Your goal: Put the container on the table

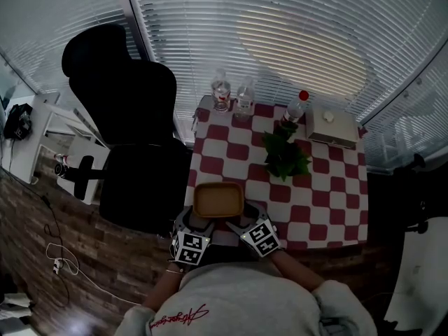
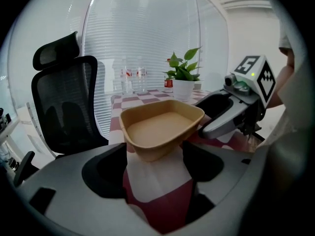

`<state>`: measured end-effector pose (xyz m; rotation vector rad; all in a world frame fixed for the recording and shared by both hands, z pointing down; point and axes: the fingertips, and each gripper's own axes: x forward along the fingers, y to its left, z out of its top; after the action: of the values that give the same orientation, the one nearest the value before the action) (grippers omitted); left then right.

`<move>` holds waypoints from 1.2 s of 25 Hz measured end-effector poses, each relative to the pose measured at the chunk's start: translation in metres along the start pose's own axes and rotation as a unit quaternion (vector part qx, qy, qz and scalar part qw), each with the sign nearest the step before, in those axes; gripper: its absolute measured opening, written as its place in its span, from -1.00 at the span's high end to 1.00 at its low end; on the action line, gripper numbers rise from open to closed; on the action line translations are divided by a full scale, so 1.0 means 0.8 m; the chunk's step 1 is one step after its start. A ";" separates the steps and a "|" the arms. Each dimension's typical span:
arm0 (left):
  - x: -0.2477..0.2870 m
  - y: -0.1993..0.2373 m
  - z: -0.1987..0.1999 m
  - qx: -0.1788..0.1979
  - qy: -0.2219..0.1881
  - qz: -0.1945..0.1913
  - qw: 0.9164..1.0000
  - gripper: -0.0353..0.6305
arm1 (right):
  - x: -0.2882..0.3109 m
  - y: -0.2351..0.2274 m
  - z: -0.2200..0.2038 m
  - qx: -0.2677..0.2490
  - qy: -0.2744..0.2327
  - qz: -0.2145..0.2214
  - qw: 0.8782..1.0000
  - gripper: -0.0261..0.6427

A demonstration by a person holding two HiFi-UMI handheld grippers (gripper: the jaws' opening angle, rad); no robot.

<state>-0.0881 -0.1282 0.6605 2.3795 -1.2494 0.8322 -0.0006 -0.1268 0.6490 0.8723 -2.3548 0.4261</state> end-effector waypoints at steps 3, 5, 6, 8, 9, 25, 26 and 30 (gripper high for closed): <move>-0.001 0.000 0.001 0.000 -0.009 0.000 1.000 -0.14 | 0.000 0.001 0.002 -0.001 -0.005 -0.002 1.000 -0.11; -0.003 0.001 0.005 -0.002 -0.018 0.003 1.000 -0.14 | -0.001 0.000 0.003 -0.001 -0.008 -0.005 1.000 -0.11; -0.005 0.003 0.006 -0.003 -0.023 0.005 1.000 -0.13 | -0.002 -0.001 0.005 0.000 -0.011 -0.007 1.000 -0.10; -0.008 0.007 0.010 -0.005 -0.032 0.009 0.999 -0.14 | -0.005 -0.004 0.008 0.001 -0.018 -0.012 1.000 -0.10; -0.009 0.009 0.012 -0.005 -0.038 0.011 0.999 -0.14 | -0.007 -0.006 0.010 0.001 -0.023 -0.016 1.000 -0.11; -0.030 0.008 0.040 -0.001 -0.080 0.019 0.997 -0.13 | -0.024 -0.008 0.040 -0.001 -0.072 -0.018 0.997 -0.10; -0.032 0.008 0.042 0.000 -0.083 0.020 0.996 -0.13 | -0.025 -0.008 0.042 -0.001 -0.074 -0.018 0.997 -0.10; -0.040 0.008 0.049 0.001 -0.096 0.026 0.995 -0.13 | -0.028 -0.006 0.049 0.002 -0.084 -0.016 0.996 -0.10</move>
<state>-0.0941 -0.1320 0.6098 2.4863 -1.3872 0.6318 0.0004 -0.1384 0.6046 0.9806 -2.4900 0.3559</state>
